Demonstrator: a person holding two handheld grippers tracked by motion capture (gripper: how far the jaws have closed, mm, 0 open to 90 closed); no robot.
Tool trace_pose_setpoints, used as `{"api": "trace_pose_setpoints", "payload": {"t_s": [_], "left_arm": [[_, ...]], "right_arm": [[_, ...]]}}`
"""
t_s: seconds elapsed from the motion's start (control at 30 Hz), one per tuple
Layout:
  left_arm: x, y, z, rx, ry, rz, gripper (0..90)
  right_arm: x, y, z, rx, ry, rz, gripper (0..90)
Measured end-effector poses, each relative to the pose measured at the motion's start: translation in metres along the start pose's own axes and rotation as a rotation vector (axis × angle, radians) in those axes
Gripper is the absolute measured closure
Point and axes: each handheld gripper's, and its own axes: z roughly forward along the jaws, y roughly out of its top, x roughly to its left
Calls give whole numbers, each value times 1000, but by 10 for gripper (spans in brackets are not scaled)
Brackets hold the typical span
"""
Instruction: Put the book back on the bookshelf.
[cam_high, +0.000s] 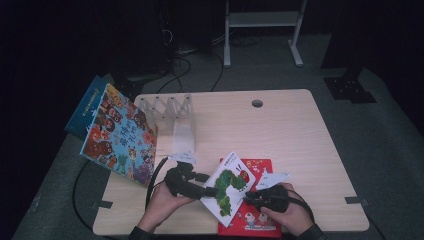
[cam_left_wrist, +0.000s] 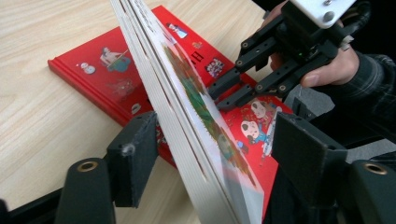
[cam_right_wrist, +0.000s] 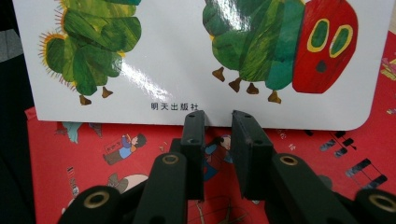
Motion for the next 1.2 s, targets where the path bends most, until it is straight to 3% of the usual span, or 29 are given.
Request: {"api": "trace_pose_setpoints", "payload": {"t_s": [0.27,0.57,0.83,1.0,1.2], "left_arm": [[-2,0,-2,-8,-5,7,400],[-5,2,-3,-29,-57,8,487],[-9,4,11,28,-73,23,496],[-10,5,10,38,-64,15,514],[-10,8,10,80,-6,19,573]], "right_arm": [[-1,-1,-1,3,7,4,741],[-2,-1,-1,2,8,5,741],[-2,-1,-1,1,9,4,735],[-1,-1,-1,1,11,3,724],[0,-1,-1,4,8,0,714]]}}
